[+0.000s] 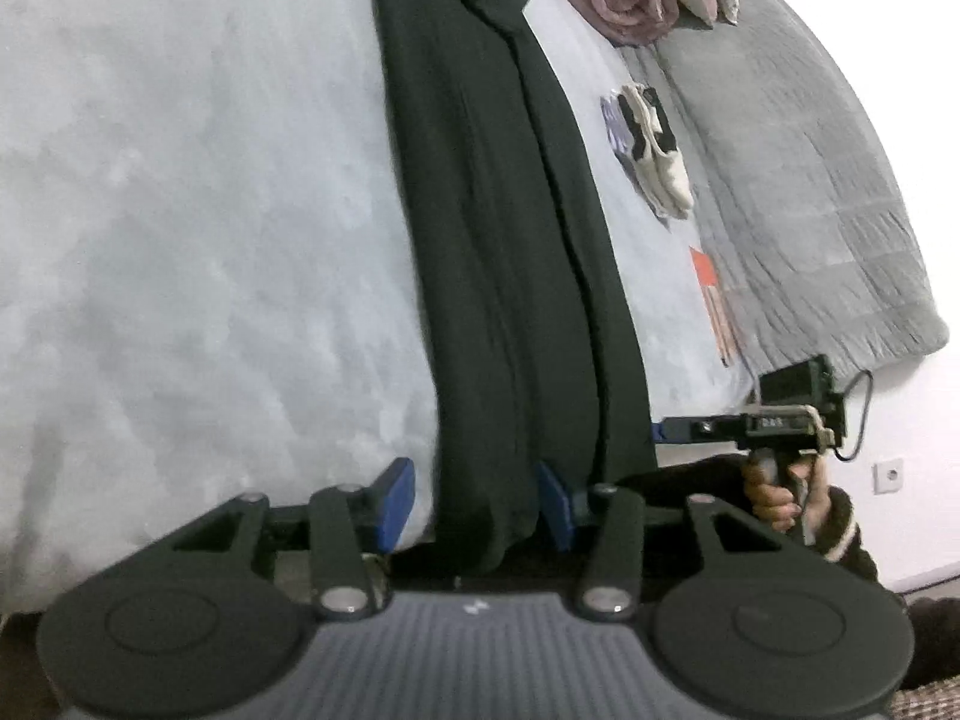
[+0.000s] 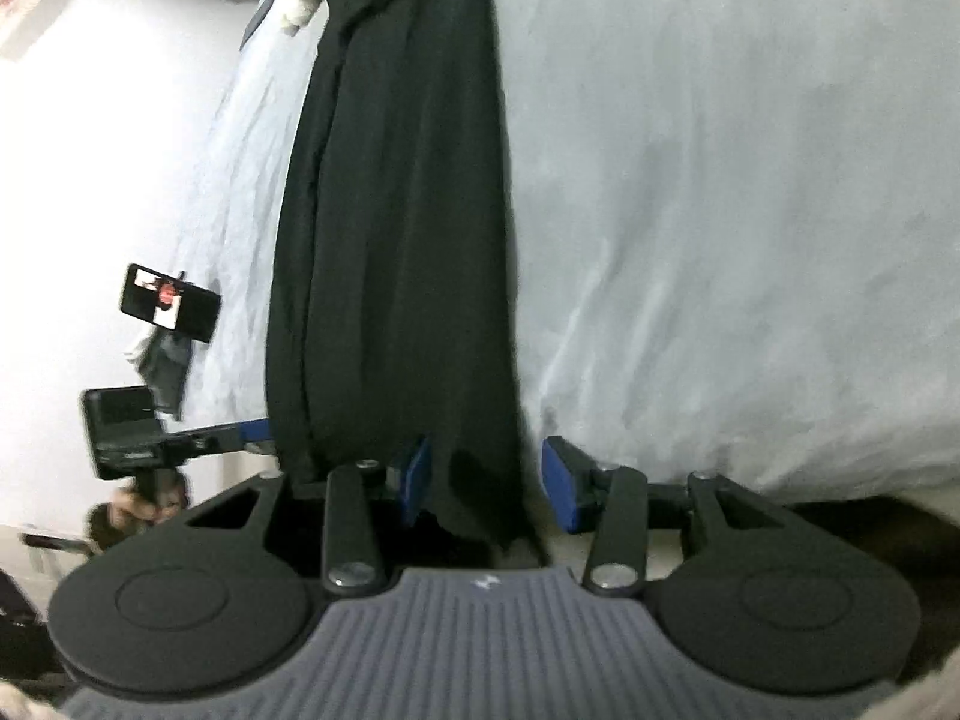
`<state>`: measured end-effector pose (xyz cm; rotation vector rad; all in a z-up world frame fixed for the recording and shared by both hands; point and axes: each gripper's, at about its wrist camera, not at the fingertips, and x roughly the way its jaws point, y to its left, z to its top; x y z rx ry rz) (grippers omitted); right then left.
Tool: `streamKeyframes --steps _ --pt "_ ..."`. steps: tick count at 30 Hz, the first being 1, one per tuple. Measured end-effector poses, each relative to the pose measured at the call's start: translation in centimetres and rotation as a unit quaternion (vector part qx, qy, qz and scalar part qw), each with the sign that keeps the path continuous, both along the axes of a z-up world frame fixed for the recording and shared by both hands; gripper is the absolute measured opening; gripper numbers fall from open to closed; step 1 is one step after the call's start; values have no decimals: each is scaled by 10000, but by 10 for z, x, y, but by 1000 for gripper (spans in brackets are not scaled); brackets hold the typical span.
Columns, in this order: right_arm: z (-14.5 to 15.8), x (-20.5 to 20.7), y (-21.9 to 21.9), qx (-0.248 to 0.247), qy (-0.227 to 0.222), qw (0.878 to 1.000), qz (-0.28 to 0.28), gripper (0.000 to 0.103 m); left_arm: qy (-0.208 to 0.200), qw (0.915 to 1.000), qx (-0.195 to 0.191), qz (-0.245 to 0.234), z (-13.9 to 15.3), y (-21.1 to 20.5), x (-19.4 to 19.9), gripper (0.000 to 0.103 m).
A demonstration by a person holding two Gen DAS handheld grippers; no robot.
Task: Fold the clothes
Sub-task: 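Grasp the strip's hem end with both grippers side by side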
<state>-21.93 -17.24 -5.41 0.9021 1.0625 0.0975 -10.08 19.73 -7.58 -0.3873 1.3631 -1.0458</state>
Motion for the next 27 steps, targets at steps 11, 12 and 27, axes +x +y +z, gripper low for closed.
streamKeyframes --steps 11,12,27 --pt "-20 10 -14 925 122 9956 49 46 312 9986 -383 -185 -13 0 3 45" --pt "-21 10 -14 969 104 9952 47 46 316 9984 -410 -211 -15 -2 3 45" --pt "-16 21 2 916 -63 9951 375 46 386 9968 -529 -448 -20 -24 -5 34"
